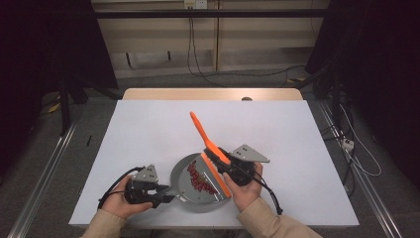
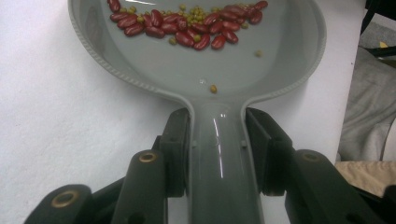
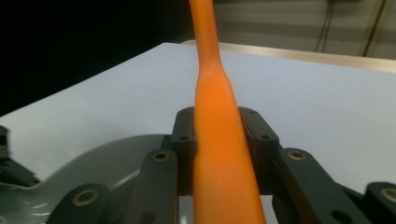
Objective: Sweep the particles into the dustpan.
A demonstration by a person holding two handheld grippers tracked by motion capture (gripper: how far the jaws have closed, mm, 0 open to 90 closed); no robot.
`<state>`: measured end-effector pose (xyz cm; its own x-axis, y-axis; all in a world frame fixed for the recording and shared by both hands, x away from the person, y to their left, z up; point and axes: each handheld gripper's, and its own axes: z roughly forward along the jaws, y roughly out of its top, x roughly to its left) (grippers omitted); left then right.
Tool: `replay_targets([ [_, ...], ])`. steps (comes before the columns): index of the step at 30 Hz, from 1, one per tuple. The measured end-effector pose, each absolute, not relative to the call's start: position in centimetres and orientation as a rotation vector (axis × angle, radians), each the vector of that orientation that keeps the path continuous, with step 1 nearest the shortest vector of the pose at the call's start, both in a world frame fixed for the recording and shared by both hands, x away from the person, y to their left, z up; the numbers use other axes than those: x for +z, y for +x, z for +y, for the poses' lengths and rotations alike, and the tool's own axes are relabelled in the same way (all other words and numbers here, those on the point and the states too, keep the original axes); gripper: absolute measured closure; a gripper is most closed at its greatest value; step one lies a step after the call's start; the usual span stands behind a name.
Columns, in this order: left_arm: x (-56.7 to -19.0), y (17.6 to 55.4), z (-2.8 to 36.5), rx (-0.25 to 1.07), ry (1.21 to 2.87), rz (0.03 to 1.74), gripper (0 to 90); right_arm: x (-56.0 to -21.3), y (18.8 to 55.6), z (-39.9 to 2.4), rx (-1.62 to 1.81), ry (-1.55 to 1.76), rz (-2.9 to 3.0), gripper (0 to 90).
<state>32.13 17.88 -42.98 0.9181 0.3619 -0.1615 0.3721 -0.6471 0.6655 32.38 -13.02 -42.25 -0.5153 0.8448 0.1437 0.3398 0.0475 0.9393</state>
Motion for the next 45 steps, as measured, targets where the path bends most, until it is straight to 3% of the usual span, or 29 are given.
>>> replay_targets([
  [6,-43.2,32.1,17.3,0.009,2.335,0.512,59.4,-42.9,32.7,-14.9,1.447,1.233,1.859,70.0],
  [22,-44.1,32.2,17.6,0.048,2.292,0.537,63.1,-43.1,33.0,-17.0,1.411,1.270,1.831,70.0],
  [45,-42.6,33.4,18.8,0.188,2.131,0.721,63.0,-42.8,33.7,-19.5,1.401,1.268,1.850,70.1],
])
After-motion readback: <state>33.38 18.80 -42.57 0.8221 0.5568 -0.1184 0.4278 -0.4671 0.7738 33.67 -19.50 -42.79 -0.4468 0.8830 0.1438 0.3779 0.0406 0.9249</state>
